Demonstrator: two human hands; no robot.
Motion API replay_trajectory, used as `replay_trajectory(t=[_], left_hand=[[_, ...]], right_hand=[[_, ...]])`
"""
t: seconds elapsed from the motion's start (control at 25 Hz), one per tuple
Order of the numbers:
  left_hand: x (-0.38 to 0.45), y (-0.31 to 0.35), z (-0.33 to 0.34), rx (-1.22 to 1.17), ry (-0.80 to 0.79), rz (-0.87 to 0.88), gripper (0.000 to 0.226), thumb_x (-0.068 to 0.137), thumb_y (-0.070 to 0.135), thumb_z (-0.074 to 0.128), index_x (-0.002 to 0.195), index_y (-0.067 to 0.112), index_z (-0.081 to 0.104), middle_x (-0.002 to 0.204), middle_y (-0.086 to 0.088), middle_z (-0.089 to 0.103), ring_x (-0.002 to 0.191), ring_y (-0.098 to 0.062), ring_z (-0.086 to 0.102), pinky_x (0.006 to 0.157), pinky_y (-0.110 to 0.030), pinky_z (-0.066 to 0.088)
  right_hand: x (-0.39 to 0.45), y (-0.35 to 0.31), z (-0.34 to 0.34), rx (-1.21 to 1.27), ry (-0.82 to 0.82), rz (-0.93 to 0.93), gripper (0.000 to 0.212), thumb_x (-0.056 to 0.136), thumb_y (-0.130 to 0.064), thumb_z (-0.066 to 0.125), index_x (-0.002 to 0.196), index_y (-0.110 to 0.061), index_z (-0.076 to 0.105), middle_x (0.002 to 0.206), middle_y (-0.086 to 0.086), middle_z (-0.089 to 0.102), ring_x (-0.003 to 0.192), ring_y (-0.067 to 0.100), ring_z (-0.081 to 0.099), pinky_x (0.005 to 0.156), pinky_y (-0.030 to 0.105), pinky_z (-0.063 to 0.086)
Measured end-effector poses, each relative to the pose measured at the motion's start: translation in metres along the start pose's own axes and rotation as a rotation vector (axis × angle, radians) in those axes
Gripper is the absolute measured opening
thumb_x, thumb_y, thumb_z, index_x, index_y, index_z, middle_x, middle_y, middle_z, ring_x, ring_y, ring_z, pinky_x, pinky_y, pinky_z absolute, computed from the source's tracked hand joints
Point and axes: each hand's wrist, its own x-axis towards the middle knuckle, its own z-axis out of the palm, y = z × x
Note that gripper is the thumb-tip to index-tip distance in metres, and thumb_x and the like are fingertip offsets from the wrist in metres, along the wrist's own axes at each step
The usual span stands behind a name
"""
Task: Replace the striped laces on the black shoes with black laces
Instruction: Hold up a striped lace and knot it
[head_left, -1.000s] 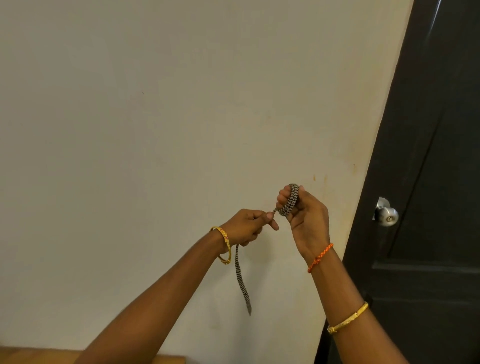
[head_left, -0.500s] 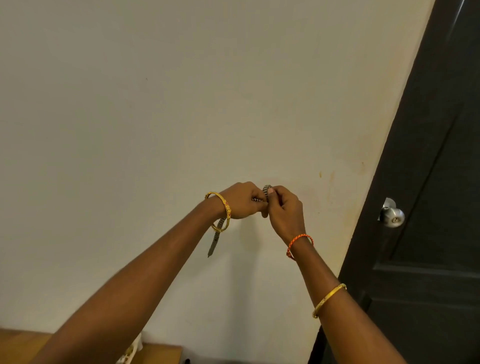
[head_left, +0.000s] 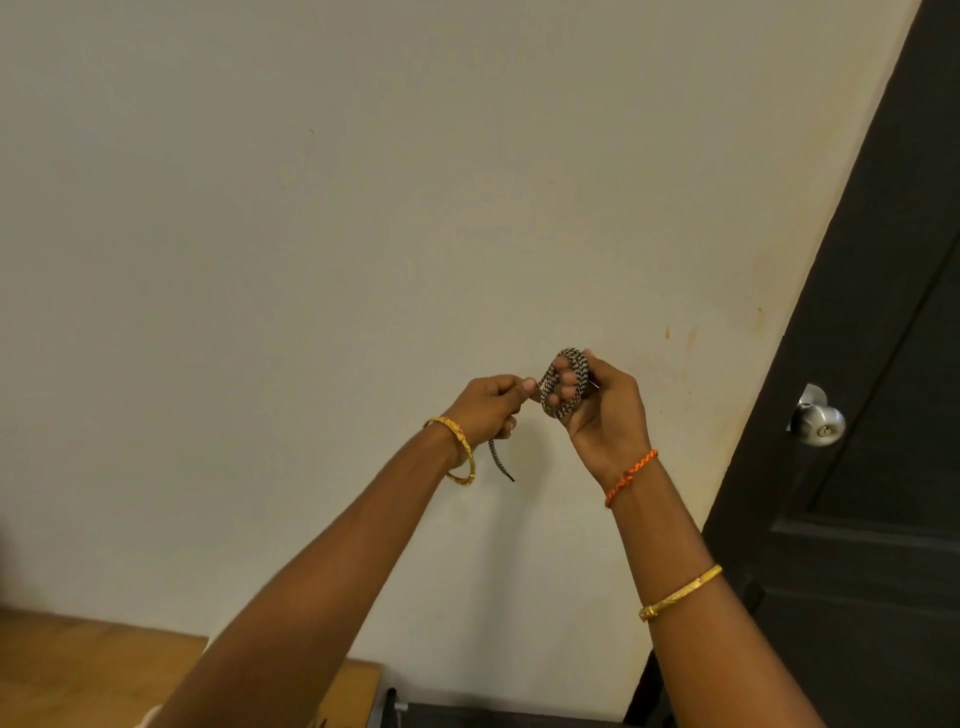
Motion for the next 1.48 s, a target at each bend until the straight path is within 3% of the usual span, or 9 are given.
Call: replay_trajectory(t=[0.16, 0.32, 0.44, 0.52, 0.68, 0.8, 1.12, 1.28, 1.48], left_hand=[[-0.012, -0.013, 0.004, 0.106, -0.057, -0.024, 0.025, 0.099, 0.029, 0.047, 0.091, 0.019, 0.069, 0.063, 0.003, 0.037, 0.05, -0.008, 0.038, 0.051, -0.016, 0.039], [-0.018, -0.001, 0.006, 0.499, -0.116, 0.05, 0.031, 0.102, 0.025, 0.039, 0.101, 0.013, 0.067, 0.069, 0.004, 0.046, 0.058, -0.007, 0.044, 0.056, -0.018, 0.039], [-0.018, 0.015, 0.005, 0.856, -0.241, 0.134, 0.03, 0.103, 0.019, 0.035, 0.107, 0.008, 0.062, 0.078, 0.001, 0.052, 0.073, -0.014, 0.052, 0.071, -0.027, 0.043], [-0.014, 0.026, 0.0, 0.969, -0.281, 0.166, 0.024, 0.101, 0.018, 0.038, 0.099, 0.009, 0.059, 0.079, 0.001, 0.053, 0.067, -0.013, 0.051, 0.071, -0.029, 0.044], [-0.002, 0.038, -0.015, 1.062, -0.135, 0.265, 0.019, 0.093, 0.028, 0.057, 0.099, 0.015, 0.069, 0.092, -0.001, 0.065, 0.079, -0.016, 0.057, 0.072, -0.029, 0.046], [-0.004, 0.026, -0.024, 0.752, -0.027, 0.253, 0.02, 0.085, 0.031, 0.069, 0.098, 0.015, 0.074, 0.096, 0.001, 0.069, 0.088, -0.012, 0.058, 0.079, -0.026, 0.047], [-0.023, -0.041, 0.002, -0.301, 0.023, -0.241, 0.016, 0.094, 0.023, 0.055, 0.098, 0.013, 0.067, 0.093, -0.002, 0.068, 0.081, -0.017, 0.066, 0.073, -0.031, 0.057], [-0.028, -0.061, 0.012, -0.404, 0.005, -0.344, 0.017, 0.095, 0.021, 0.053, 0.092, 0.013, 0.068, 0.09, -0.004, 0.064, 0.085, -0.019, 0.062, 0.077, -0.031, 0.053], [-0.046, -0.124, 0.027, -0.24, 0.038, -0.59, 0.021, 0.091, 0.016, 0.061, 0.107, 0.003, 0.066, 0.085, -0.006, 0.062, 0.074, -0.015, 0.058, 0.065, -0.023, 0.051]], right_hand=[[0.009, 0.008, 0.001, 0.125, 0.11, -0.075, 0.031, 0.101, -0.018, 0.04, 0.088, 0.002, 0.06, 0.079, 0.011, 0.068, 0.068, 0.017, 0.068, 0.061, 0.025, 0.055], [0.016, 0.023, -0.003, -0.056, 0.188, -0.206, 0.022, 0.099, -0.012, 0.046, 0.093, 0.002, 0.062, 0.093, 0.013, 0.07, 0.082, 0.019, 0.072, 0.072, 0.025, 0.058], [0.018, 0.033, -0.012, -0.344, 0.219, -0.207, 0.021, 0.098, -0.012, 0.048, 0.091, 0.003, 0.062, 0.083, 0.008, 0.07, 0.07, 0.013, 0.07, 0.062, 0.023, 0.056], [0.015, 0.039, -0.02, -0.585, 0.187, -0.175, 0.025, 0.098, -0.015, 0.05, 0.084, 0.002, 0.063, 0.068, 0.005, 0.066, 0.056, 0.014, 0.063, 0.053, 0.024, 0.049], [0.005, 0.045, -0.023, -0.713, 0.019, -0.074, 0.035, 0.099, -0.016, 0.045, 0.072, -0.008, 0.064, 0.056, -0.001, 0.063, 0.049, 0.011, 0.057, 0.048, 0.02, 0.048], [0.001, 0.045, -0.019, -0.747, 0.051, -0.081, 0.037, 0.098, -0.02, 0.044, 0.068, -0.01, 0.064, 0.052, -0.004, 0.059, 0.042, 0.008, 0.046, 0.042, 0.019, 0.041], [-0.004, 0.066, -0.02, -0.67, 0.258, -0.046, 0.041, 0.094, -0.02, 0.048, 0.055, -0.011, 0.054, 0.041, -0.005, 0.041, 0.038, 0.008, 0.036, 0.037, 0.018, 0.031], [-0.005, 0.081, -0.032, -0.53, 0.347, 0.048, 0.037, 0.09, -0.015, 0.047, 0.054, -0.01, 0.053, 0.035, -0.007, 0.039, 0.031, 0.008, 0.033, 0.035, 0.016, 0.027], [-0.03, 0.147, -0.073, -0.507, 0.605, 0.25, 0.032, 0.086, -0.012, 0.045, 0.054, -0.009, 0.05, 0.048, 0.002, 0.042, 0.041, 0.016, 0.034, 0.041, 0.018, 0.03]])
